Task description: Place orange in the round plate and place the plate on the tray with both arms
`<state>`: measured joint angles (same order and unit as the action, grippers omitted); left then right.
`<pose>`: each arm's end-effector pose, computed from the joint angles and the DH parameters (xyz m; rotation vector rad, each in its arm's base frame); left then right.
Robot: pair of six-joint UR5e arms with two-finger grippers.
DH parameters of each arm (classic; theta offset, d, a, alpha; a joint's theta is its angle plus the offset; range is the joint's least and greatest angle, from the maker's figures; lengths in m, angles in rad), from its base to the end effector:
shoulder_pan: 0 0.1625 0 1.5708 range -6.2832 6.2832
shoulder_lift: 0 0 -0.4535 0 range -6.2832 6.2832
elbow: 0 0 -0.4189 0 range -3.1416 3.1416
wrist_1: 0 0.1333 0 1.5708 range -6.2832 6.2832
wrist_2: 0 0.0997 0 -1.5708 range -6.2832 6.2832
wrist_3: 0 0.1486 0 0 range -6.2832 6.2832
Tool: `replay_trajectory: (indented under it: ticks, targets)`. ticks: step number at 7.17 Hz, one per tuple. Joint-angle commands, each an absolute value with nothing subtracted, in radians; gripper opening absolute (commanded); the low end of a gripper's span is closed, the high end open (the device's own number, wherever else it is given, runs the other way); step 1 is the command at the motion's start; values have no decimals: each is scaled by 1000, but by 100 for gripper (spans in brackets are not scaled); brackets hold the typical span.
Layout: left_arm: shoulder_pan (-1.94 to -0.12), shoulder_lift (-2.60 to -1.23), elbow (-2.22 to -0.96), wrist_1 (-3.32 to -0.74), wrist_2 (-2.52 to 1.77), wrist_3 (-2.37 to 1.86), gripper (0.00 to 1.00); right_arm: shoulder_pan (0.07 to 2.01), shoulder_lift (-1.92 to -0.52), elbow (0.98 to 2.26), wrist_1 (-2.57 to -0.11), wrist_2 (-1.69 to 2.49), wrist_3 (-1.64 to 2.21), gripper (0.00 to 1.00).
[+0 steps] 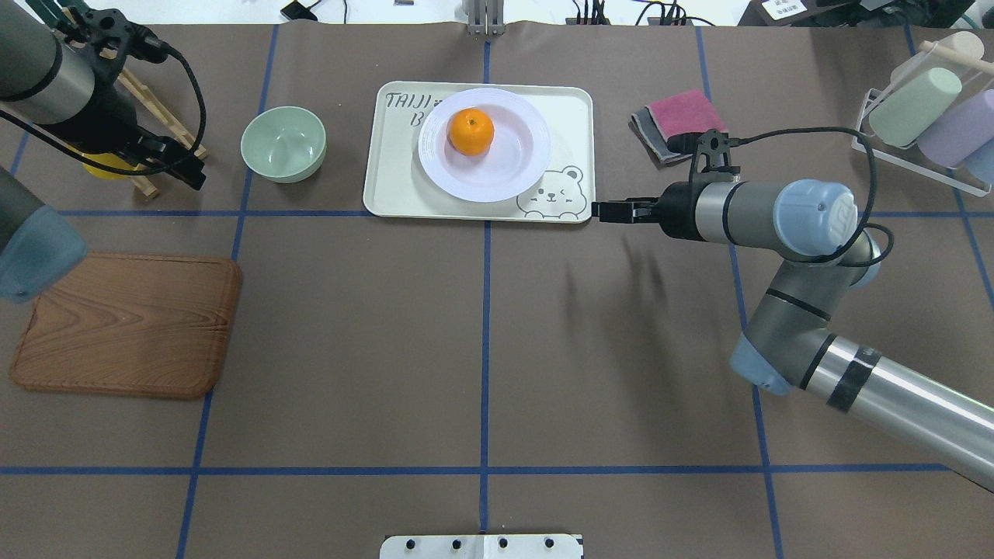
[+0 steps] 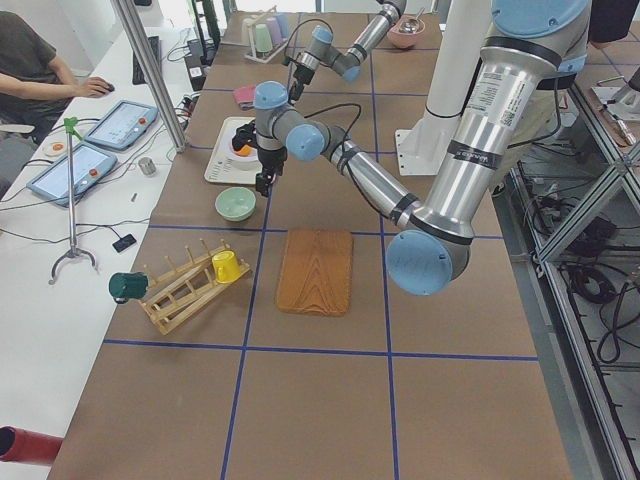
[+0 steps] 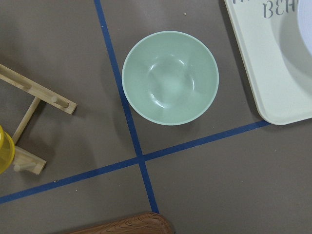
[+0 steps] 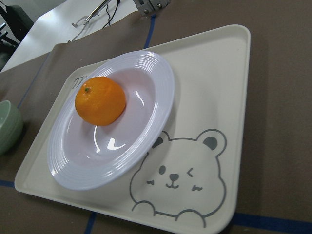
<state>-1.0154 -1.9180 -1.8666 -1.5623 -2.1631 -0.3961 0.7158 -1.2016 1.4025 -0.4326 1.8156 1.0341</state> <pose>0.2962 -0.5728 0.3780 0.2862 0.7933 0.3376 -0.4925 -0.5573 0.4379 0.6121 -1.1989 -0.0127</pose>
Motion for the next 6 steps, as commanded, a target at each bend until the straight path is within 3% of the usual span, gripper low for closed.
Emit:
replay_trajectory:
  ticks: [1, 6]
  targets:
    - [-1035, -1899, -1861, -1562, -2152, -233, 99, 831, -1259, 1401, -553, 1977, 752, 100]
    - [-1152, -1769, -1862, -1566, -2112, 16, 99, 1035, -1322, 1417, -923, 2202, 276, 100]
